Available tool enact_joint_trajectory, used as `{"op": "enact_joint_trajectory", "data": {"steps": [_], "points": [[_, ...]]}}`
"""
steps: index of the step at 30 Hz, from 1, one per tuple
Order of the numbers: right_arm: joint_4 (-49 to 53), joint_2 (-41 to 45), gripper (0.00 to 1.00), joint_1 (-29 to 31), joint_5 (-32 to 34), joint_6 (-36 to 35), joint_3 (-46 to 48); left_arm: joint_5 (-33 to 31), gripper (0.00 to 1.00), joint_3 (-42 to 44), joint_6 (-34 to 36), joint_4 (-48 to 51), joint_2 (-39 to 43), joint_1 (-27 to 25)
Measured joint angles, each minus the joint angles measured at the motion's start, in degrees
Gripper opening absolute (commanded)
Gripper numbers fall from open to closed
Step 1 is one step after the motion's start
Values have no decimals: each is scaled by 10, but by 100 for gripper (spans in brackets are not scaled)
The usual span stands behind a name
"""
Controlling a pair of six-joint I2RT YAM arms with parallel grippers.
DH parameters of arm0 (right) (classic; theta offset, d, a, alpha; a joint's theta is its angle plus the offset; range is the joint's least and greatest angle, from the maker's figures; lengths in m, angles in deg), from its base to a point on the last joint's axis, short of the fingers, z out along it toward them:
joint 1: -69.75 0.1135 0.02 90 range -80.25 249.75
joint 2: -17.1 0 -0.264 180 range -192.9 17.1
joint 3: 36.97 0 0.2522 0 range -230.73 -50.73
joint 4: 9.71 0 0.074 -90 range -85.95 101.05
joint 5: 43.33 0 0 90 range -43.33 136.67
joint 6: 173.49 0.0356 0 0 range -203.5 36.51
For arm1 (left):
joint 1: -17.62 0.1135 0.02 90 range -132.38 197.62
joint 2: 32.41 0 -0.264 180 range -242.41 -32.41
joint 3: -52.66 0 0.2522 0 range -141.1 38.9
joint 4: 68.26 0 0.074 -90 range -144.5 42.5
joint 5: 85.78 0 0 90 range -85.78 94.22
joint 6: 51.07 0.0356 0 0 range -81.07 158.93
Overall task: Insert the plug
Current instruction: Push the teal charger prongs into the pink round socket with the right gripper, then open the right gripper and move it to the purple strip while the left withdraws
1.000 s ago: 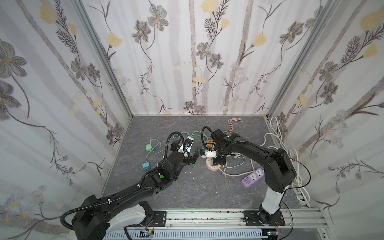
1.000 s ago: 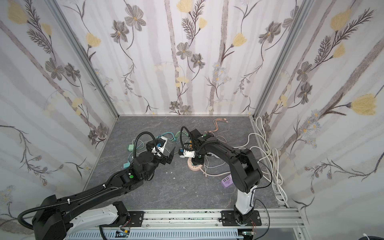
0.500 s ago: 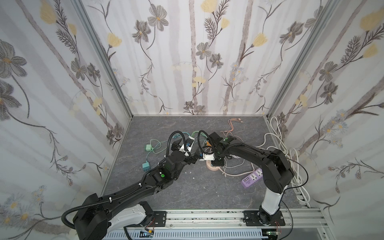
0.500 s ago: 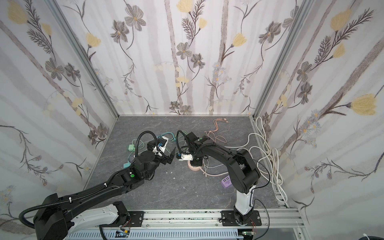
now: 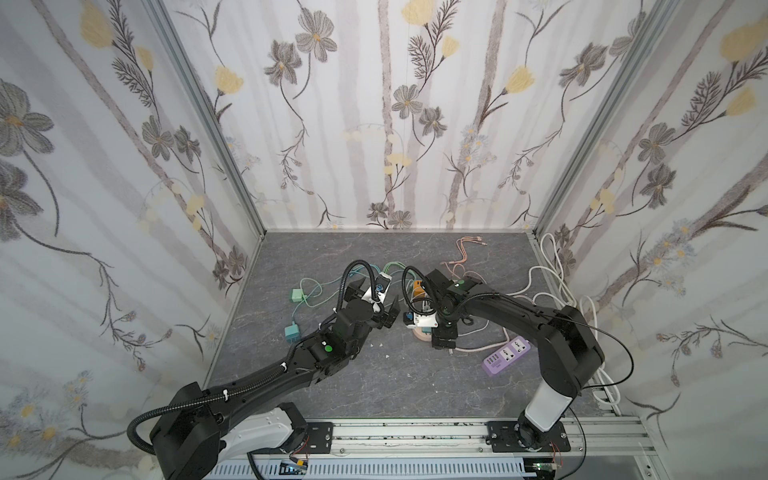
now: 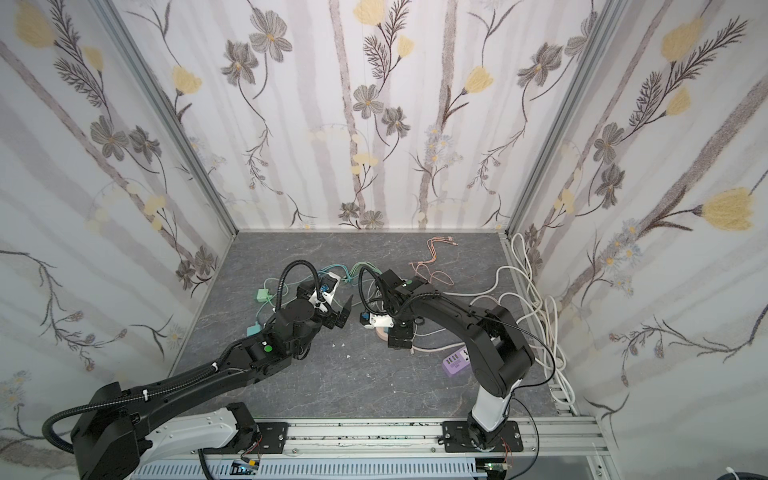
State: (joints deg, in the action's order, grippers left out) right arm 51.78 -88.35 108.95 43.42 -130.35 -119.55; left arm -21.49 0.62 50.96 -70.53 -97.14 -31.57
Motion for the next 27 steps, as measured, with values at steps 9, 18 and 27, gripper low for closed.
{"op": "enact_joint_trajectory", "data": {"steps": [9,18,27], "points": [[-35,207,99,-3,-12,139,100,35,100,-16,1,3,-28,0],[-87,442,100,-181,36,439,217,37,100,-26,-1,-22,-54,0],[-89,625,99,-423,-9,716,394,37,100,-21,-7,-46,-82,0]]}}
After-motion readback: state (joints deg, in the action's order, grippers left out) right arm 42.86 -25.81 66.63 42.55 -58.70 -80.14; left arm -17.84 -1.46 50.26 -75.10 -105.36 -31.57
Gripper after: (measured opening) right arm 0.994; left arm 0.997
